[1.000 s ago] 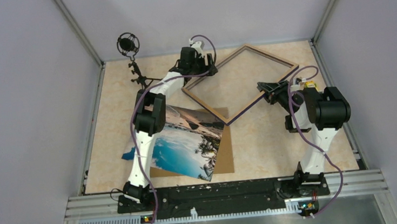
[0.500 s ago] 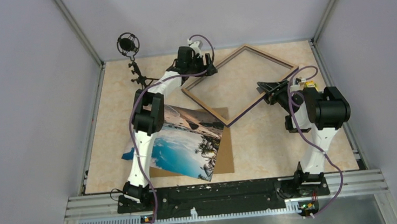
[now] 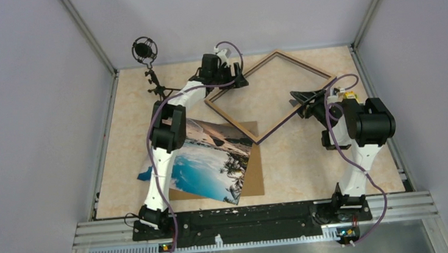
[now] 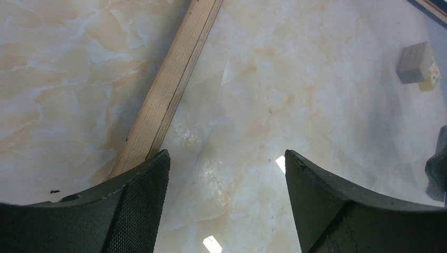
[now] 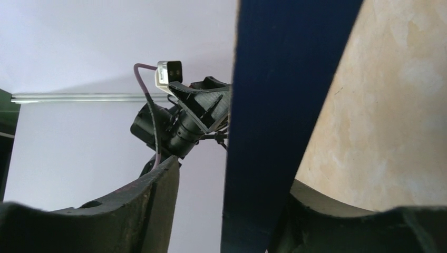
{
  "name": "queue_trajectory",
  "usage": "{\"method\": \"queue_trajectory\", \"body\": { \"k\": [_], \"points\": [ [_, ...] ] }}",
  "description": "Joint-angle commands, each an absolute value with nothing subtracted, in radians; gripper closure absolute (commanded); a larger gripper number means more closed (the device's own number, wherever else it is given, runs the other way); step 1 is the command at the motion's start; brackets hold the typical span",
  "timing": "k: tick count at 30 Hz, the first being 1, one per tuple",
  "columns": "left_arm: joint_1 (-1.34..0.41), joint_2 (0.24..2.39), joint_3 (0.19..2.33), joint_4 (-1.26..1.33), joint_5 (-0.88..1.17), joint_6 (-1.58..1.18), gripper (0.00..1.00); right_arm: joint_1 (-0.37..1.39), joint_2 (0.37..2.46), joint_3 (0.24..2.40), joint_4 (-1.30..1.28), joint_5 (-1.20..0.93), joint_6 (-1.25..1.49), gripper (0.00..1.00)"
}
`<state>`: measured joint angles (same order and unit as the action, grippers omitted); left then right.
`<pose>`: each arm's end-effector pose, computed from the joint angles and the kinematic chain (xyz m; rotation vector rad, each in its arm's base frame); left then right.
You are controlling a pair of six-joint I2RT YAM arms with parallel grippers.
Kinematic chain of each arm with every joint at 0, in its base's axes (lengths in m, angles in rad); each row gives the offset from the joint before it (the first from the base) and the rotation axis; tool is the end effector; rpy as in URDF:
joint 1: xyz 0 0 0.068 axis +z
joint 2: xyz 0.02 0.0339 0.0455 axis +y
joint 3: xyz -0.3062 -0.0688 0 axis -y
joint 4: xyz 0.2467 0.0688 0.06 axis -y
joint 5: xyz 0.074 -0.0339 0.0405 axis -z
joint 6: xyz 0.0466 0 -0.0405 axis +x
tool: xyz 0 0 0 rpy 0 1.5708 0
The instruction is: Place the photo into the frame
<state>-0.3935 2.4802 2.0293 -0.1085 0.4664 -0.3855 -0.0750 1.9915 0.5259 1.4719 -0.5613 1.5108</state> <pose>0.5533 -0.2524 0.1867 0.2975 2.1938 -0.9438 0.3450 -0.0010 0.1547 0.8780 1.5675 1.5169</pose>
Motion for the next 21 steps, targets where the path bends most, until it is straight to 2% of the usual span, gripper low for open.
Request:
{"method": "queue_trajectory", "body": {
  "k": [1, 3, 5, 7, 18, 21],
  "points": [
    [-0.398, 2.424, 2.022, -0.122, 0.449, -0.354, 0.14, -0.079, 1.994, 0.534, 1.721, -0.559, 1.482, 0.42],
    [-0.399, 2.383, 1.998, -0.106, 0.453, -0.350, 0.12, -0.081, 1.991, 0.516, 1.719, -0.548, 1.476, 0.35],
    [-0.404, 2.339, 1.976, -0.089, 0.464, -0.351, 0.11, -0.083, 1.994, 0.497, 1.718, -0.543, 1.471, 0.15],
    [-0.412, 2.297, 1.958, -0.080, 0.466, -0.344, 0.08, -0.086, 1.993, 0.475, 1.692, -0.539, 1.456, 0.04],
    [-0.451, 2.102, 1.866, -0.111, 0.346, -0.338, 0.02, -0.089, 1.940, 0.462, 1.338, -0.549, 1.317, 0.01],
    [-0.461, 2.028, 1.751, -0.130, 0.272, -0.422, 0.02, -0.085, 1.893, 0.474, 1.199, -0.543, 1.259, 0.01]
  ]
}}
